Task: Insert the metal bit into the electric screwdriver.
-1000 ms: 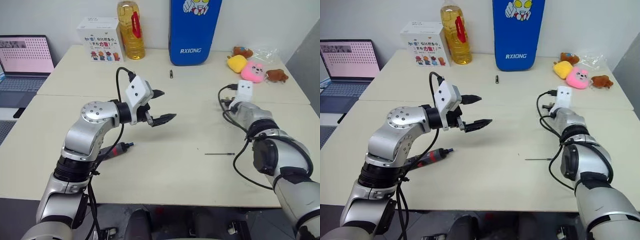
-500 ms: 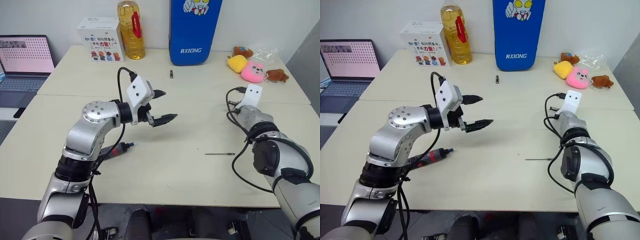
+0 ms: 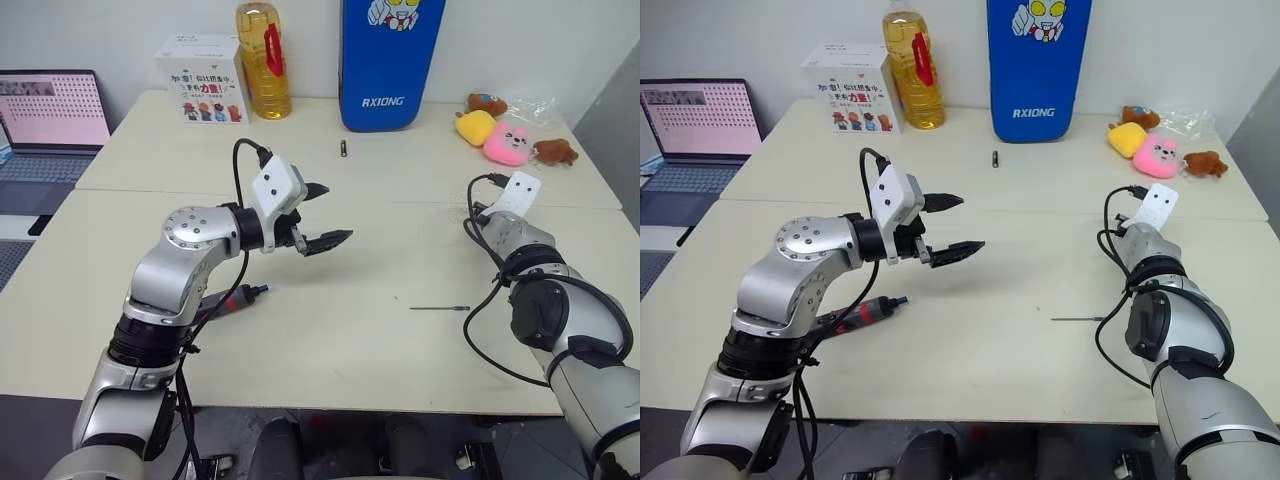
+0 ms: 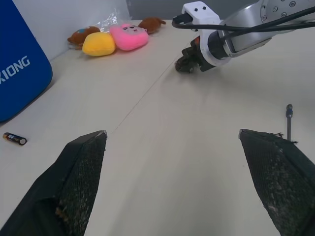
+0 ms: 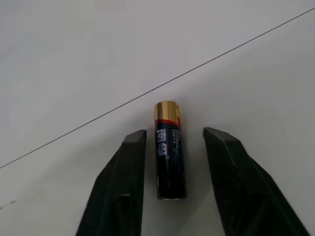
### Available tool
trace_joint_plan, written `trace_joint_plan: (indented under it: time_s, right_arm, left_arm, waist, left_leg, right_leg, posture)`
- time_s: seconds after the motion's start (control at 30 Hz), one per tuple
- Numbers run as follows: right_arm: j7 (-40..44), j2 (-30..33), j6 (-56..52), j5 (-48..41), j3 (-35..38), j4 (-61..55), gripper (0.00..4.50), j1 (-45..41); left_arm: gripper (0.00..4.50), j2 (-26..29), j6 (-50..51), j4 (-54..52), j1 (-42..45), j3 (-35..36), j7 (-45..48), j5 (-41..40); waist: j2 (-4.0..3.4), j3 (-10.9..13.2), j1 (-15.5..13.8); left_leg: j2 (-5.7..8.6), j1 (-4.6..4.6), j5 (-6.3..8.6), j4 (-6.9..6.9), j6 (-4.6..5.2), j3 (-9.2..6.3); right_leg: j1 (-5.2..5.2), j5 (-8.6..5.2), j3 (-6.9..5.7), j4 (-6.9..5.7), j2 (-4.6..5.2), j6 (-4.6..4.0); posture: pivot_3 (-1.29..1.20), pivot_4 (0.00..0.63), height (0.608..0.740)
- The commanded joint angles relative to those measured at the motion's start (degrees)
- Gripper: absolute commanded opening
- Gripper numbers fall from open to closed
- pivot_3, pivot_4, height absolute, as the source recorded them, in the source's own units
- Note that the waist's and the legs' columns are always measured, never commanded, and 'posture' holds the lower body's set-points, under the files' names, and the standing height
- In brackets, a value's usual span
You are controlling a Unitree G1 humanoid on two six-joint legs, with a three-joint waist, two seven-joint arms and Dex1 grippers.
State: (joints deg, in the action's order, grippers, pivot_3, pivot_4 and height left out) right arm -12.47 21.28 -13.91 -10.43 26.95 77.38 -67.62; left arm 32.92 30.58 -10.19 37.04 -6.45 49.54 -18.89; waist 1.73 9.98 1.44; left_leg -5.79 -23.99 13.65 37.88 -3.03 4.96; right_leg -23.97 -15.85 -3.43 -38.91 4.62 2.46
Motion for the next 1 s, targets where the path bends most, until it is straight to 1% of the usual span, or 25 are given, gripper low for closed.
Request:
trace_joint_plan:
  time_s: [0.03, 0.07, 0.17, 0.2, 0.27, 0.43, 0.57, 0.67, 0.7, 0.77, 0.87, 0.93, 1.0]
  right_arm:
    - [-0.48, 1.04, 0.13, -1.0, 0.74, -1.19, 3.01, -0.88]
    - [-0.6, 1.11, 0.08, -0.99, 0.71, -1.25, 3.21, -1.07]
    - [-0.86, 1.29, 0.04, -1.1, 0.6, -1.45, 4.01, -1.72]
    - [-0.83, 1.36, 0.08, -1.13, 0.54, -1.57, 4.11, -2.09]
    - [-0.75, 1.55, 0.02, -1.16, 0.38, -1.88, 4.49, -2.96]
    - [2.16, 2.84, -0.61, -1.22, -0.46, -3.61, 4.49, -6.58]
    - [4.48, 3.85, -4.55, -1.97, -0.6, -5.46, 4.49, -8.12]
    - [8.2, 4.45, -10.13, -2.86, -1.48, -8.96, 4.49, -7.74]
    - [10.76, 4.63, -13.08, -3.1, -2.58, -12.36, 4.49, -6.42]
    - [14.46, 4.73, -21.3, -4.01, -4.99, -23.48, 4.49, -1.16]
    - [26.16, 4.96, -31.85, -8.66, -11.4, -46.78, 4.49, 10.34]
    - [34.23, 7.2, -35.61, -12.69, -15.34, -62.46, 4.49, 19.09]
    - [41.45, 10.33, -37.36, -16.38, -17.58, -74.9, 4.49, 26.96]
  left_arm:
    - [4.5, 0.31, -0.43, -2.06, 0.64, 1.22, -0.04, -0.45]
    - [4.5, 0.26, -0.47, -2.0, 0.69, 1.19, -0.03, -0.45]
    - [4.5, 0.08, -0.68, -1.73, 0.94, 1.04, 0.06, -0.43]
    - [4.5, 0.02, -0.75, -1.61, 1.05, 1.0, 0.1, -0.43]
    - [4.5, -0.03, -0.82, -1.44, 1.23, 0.97, 0.16, -0.42]
    - [4.5, 0.48, -1.02, -1.29, 1.09, 1.31, 0.51, -0.4]
    - [4.5, 1.19, -0.96, -1.38, 0.58, 1.86, 0.67, -0.4]
    - [4.5, 2.27, -0.9, -1.0, 0.49, 2.6, 1.15, -0.54]
    - [4.5, 3.0, -0.68, -0.76, 0.55, 3.1, 1.44, -0.65]
    - [4.5, 5.14, 0.21, -0.52, 0.35, 4.36, 2.59, -1.12]
    - [4.5, 9.29, 1.2, -1.03, -0.98, 5.7, 5.36, -2.07]
    - [4.5, 13.59, 1.63, -1.85, -2.67, 6.38, 9.09, -2.87]
    - [4.5, 18.35, 1.6, -2.24, -4.11, 6.7, 13.53, -3.16]
  waist:
    - [0.0, 0.0, -0.05]
    - [0.0, 0.0, -0.04]
    - [0.0, 0.0, -0.03]
    - [0.0, 0.0, -0.01]
    - [0.0, 0.0, 0.0]
    - [-0.1, 0.06, 0.19]
    - [-0.12, 0.07, 0.2]
    - [-0.12, 0.07, 0.2]
    - [-0.12, 0.07, 0.2]
    - [-0.12, 0.07, 0.17]
    - [-0.12, 0.07, -0.04]
    - [-0.13, 0.08, -0.04]
    - [-0.16, 0.09, -0.07]
  left_leg:
    - [0.0, 0.0, 0.0, 0.0, 0.0, 0.0]
    - [0.0, 0.0, 0.0, 0.0, 0.0, 0.0]
    - [0.0, 0.0, 0.0, 0.0, 0.0, -0.01]
    - [0.0, 0.0, 0.0, 0.0, 0.0, -0.01]
    - [0.0, 0.0, 0.0, 0.0, 0.0, 0.0]
    - [0.0, -0.01, 0.0, -0.01, 0.0, 0.01]
    - [0.0, -0.01, 0.0, -0.04, 0.01, 0.01]
    - [0.0, -0.01, 0.01, -0.03, 0.01, 0.01]
    - [0.0, -0.02, 0.01, -0.04, 0.01, 0.01]
    - [0.0, -0.02, 0.01, -0.05, 0.02, 0.0]
    - [0.0, -0.09, 0.01, -0.05, 0.01, -0.07]
    - [0.0, -0.16, 0.01, -0.04, 0.01, -0.08]
    - [0.0, -0.2, 0.02, -0.07, 0.03, -0.09]
  right_leg:
    - [0.01, 0.0, 0.0, 0.0, 0.0, 0.0]
    - [0.01, 0.0, -0.01, 0.0, 0.0, 0.0]
    - [0.01, 0.0, -0.01, 0.0, 0.0, 0.0]
    - [0.0, 0.0, -0.01, 0.0, 0.0, 0.0]
    - [0.0, 0.0, 0.0, 0.0, 0.0, 0.0]
    - [-0.04, 0.0, 0.01, -0.01, 0.0, 0.0]
    - [-0.05, 0.0, 0.01, -0.01, 0.0, 0.0]
    - [-0.05, 0.0, 0.01, 0.0, 0.0, 0.0]
    - [-0.06, 0.0, 0.02, -0.01, 0.0, 0.0]
    - [-0.06, 0.0, 0.01, -0.01, 0.0, 0.0]
    - [-0.06, 0.0, -0.05, 0.02, 0.0, 0.0]
    - [-0.11, 0.0, -0.06, 0.03, 0.0, 0.0]
    - [-0.16, -0.01, -0.08, 0.04, -0.01, 0.01]
  posture:
    - [0.0, 0.15, 0.74]
    - [0.0, 0.15, 0.74]
    - [0.0, 0.15, 0.74]
    - [0.0, 0.15, 0.74]
    - [0.0, 0.15, 0.74]
    - [0.0, 0.15, 0.74]
    - [0.0, 0.15, 0.74]
    - [0.0, 0.15, 0.74]
    - [0.0, 0.15, 0.74]
    - [0.0, 0.15, 0.74]
    - [0.0, 0.15, 0.74]
    - [0.0, 0.15, 0.74]
    - [0.0, 0.15, 0.74]
